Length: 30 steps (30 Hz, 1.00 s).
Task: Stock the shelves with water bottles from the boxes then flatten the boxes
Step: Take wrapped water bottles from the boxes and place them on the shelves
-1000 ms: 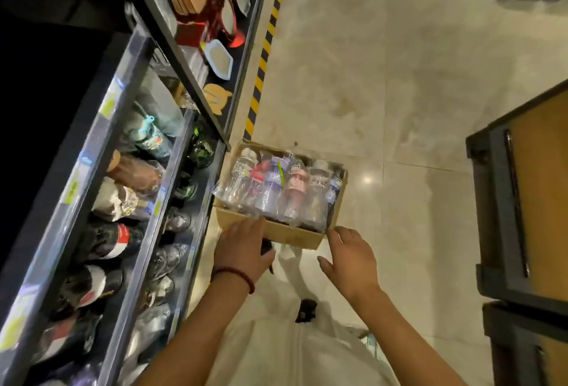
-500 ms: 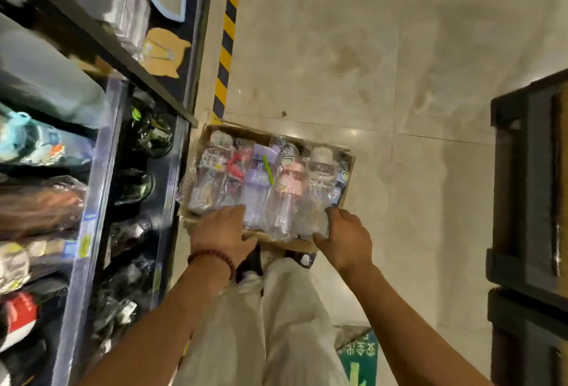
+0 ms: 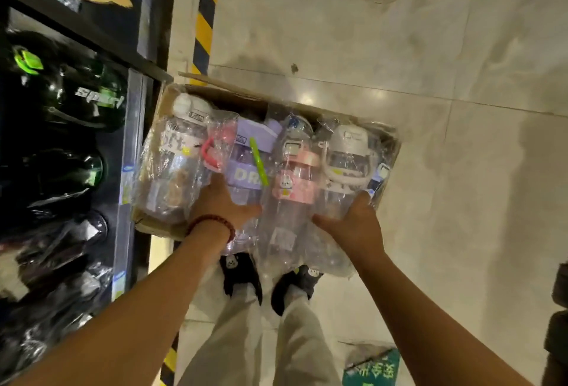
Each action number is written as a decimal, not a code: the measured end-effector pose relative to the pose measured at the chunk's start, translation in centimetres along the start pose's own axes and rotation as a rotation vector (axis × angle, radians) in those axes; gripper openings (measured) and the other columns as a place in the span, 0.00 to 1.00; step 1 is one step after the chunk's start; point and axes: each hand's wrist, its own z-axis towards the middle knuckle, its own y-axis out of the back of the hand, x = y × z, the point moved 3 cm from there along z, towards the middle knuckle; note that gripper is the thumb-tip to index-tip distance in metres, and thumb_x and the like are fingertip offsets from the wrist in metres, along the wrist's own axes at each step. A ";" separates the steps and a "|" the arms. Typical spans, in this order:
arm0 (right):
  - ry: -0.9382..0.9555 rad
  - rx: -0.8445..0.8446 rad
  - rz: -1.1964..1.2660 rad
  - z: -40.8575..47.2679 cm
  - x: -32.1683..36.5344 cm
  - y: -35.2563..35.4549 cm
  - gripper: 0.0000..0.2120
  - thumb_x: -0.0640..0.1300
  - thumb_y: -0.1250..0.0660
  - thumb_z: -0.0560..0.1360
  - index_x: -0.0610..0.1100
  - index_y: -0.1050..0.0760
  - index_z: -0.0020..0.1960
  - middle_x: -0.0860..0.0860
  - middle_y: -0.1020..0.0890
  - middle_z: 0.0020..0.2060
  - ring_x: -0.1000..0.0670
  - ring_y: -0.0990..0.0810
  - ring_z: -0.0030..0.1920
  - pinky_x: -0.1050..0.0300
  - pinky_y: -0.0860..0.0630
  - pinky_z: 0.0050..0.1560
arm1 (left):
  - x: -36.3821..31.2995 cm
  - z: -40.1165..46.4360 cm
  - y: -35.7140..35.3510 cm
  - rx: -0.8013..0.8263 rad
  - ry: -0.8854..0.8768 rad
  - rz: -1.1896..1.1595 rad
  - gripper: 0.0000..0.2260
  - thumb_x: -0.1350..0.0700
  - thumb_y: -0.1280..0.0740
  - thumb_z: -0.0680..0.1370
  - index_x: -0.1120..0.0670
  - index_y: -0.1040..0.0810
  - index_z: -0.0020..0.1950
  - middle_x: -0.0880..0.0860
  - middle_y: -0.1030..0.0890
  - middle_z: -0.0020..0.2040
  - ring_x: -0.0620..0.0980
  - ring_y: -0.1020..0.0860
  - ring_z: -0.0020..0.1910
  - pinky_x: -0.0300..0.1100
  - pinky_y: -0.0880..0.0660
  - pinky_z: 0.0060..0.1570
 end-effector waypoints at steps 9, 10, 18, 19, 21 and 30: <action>0.057 -0.093 0.261 1.2 -0.4 -1.1 0.47 0.50 0.17 0.56 0.42 0.39 0.67 0.51 0.26 0.56 0.51 0.27 0.54 0.57 0.29 0.52 | 1.2 2.3 -2.2 -0.061 0.031 -0.324 0.36 0.51 0.20 0.62 0.51 0.35 0.65 0.46 0.27 0.53 0.49 0.27 0.51 0.41 0.31 0.51; 0.058 -0.086 0.289 1.2 -0.4 -1.1 0.46 0.49 0.17 0.56 0.42 0.38 0.66 0.54 0.27 0.54 0.52 0.28 0.53 0.58 0.30 0.51 | 1.2 2.2 -2.2 -0.063 0.036 -0.326 0.37 0.50 0.21 0.61 0.51 0.35 0.65 0.46 0.27 0.53 0.50 0.27 0.51 0.42 0.31 0.51; -0.035 0.040 0.490 0.4 -0.1 -0.3 0.40 0.44 0.18 0.58 0.46 0.36 0.63 0.49 0.22 0.54 0.45 0.21 0.53 0.46 0.22 0.53 | 1.0 0.2 0.1 -0.059 0.017 -0.378 0.34 0.54 0.22 0.65 0.51 0.34 0.66 0.46 0.29 0.54 0.48 0.29 0.53 0.40 0.32 0.50; -0.040 0.049 0.508 0.0 -0.1 0.0 0.40 0.43 0.18 0.58 0.46 0.36 0.63 0.48 0.22 0.53 0.45 0.20 0.52 0.45 0.22 0.53 | 1.1 -0.3 0.7 -0.061 0.014 -0.386 0.33 0.54 0.22 0.65 0.52 0.33 0.65 0.47 0.28 0.54 0.49 0.28 0.53 0.40 0.32 0.50; -0.025 0.048 0.533 -1.6 0.5 0.8 0.38 0.41 0.18 0.59 0.47 0.36 0.61 0.48 0.22 0.52 0.45 0.21 0.51 0.45 0.22 0.52 | 1.4 -1.5 2.0 -0.066 0.009 -0.388 0.33 0.54 0.21 0.64 0.53 0.33 0.64 0.50 0.26 0.56 0.52 0.26 0.55 0.42 0.30 0.50; 0.183 -0.033 0.525 -13.2 5.7 5.9 0.28 0.32 0.23 0.61 0.55 0.34 0.48 0.55 0.23 0.45 0.53 0.20 0.46 0.51 0.22 0.49 | -0.1 -11.3 9.5 -0.100 -0.053 -0.676 0.34 0.55 0.19 0.57 0.49 0.30 0.59 0.48 0.23 0.52 0.51 0.25 0.55 0.48 0.26 0.57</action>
